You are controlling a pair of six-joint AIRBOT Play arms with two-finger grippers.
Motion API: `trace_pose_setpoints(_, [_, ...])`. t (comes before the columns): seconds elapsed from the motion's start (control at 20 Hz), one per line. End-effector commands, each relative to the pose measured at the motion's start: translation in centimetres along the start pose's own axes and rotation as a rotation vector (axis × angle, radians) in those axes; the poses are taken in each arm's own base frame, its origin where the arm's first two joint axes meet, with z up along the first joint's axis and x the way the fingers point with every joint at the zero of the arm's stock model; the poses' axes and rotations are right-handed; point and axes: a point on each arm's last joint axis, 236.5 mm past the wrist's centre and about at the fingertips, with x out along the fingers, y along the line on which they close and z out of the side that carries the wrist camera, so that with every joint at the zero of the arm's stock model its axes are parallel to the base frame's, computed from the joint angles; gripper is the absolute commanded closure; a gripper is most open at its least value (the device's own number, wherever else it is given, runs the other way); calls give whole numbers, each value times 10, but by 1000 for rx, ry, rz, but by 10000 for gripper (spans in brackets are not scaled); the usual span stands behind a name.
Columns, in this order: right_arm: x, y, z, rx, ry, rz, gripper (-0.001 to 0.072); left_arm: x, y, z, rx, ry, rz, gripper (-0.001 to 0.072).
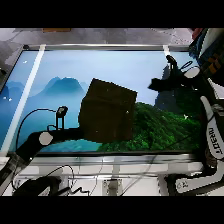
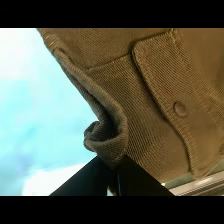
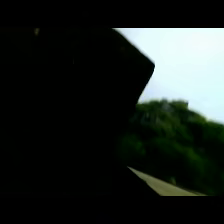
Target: Fold the clothes and pants, and hang the long-sleeved shirts on hangers.
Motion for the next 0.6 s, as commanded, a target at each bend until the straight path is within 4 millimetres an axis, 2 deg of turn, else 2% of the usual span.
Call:
trace_pose_setpoints(0.0, [-30,11,-116,55,459,109,686,-4,10,-3,90,36,51,689])
trace_pose_setpoints(0.15, [-8,23,-166,132,504,160,686,-4,10,-3,89,38,50,688])
trace_pose_setpoints(0.35, [29,25,-246,179,454,115,671,-4,10,-4,89,38,50,688])
trace_pose_setpoints(0.4, [36,26,-260,216,433,118,543,-4,10,-3,89,38,50,688])
trace_pose_setpoints(0.45, [43,29,-269,261,409,132,296,-4,10,-3,89,38,50,688])
trace_pose_setpoints(0.5, [51,33,-274,313,385,153,131,-4,10,-3,89,38,50,688])
trace_pose_setpoints(0.55, [58,37,-274,369,354,178,129,-4,10,-4,89,39,50,688])
